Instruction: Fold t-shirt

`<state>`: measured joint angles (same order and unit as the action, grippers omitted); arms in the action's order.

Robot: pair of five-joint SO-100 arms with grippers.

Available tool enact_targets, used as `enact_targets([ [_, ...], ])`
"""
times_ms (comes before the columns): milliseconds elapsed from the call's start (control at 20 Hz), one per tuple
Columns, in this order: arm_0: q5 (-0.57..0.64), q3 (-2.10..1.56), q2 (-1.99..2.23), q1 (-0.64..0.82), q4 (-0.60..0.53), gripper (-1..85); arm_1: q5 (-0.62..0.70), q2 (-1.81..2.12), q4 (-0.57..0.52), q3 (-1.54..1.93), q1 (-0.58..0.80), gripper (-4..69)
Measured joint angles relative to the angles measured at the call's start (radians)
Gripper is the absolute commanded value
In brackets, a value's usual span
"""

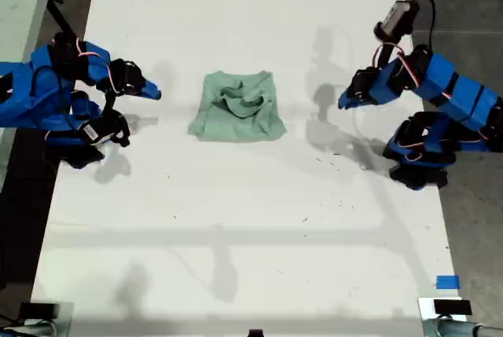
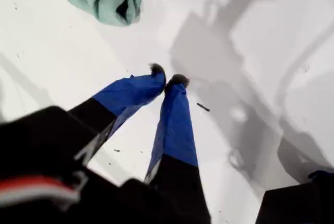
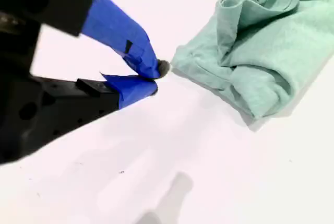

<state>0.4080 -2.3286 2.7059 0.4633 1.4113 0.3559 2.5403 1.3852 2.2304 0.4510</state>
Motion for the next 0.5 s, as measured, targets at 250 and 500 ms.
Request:
enact_targets([
  [250, -0.143, -0.471, 0.577, -0.158, -0.066, 0.1, -0.250, 0.439, -0.107, 0.485, -0.256, -1.1],
  [500, -0.183, -0.670, 0.713, -0.173, -0.084, 0.1, -0.324, 0.847, -0.084, 0.732, -0.336, -1.0],
])
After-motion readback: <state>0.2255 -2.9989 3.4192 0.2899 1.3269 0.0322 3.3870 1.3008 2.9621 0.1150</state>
